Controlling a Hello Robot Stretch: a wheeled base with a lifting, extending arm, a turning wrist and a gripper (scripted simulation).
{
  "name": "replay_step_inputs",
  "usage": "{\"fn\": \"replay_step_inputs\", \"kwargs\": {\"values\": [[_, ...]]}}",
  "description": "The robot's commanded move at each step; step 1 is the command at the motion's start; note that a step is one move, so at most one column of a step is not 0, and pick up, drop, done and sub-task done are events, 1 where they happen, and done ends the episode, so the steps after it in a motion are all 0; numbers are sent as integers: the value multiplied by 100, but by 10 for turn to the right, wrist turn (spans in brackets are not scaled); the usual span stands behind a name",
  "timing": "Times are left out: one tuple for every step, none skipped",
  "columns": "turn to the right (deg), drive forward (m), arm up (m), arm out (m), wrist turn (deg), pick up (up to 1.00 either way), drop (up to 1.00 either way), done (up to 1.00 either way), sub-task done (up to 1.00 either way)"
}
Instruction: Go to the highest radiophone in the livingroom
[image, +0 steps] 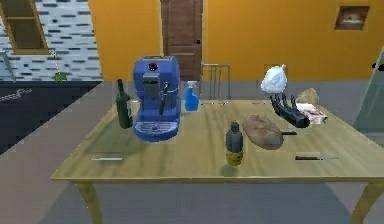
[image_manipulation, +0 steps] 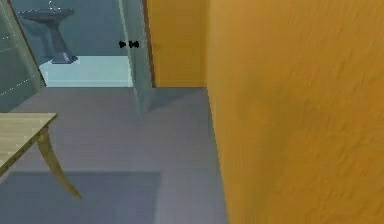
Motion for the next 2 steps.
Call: {"fn": "replay_step_inputs", "kwargs": {"values": [[0, 10, 0, 0, 0, 0, 0, 0, 0], [-450, 0, 0, 0, 0, 0, 0, 0, 0]]}}
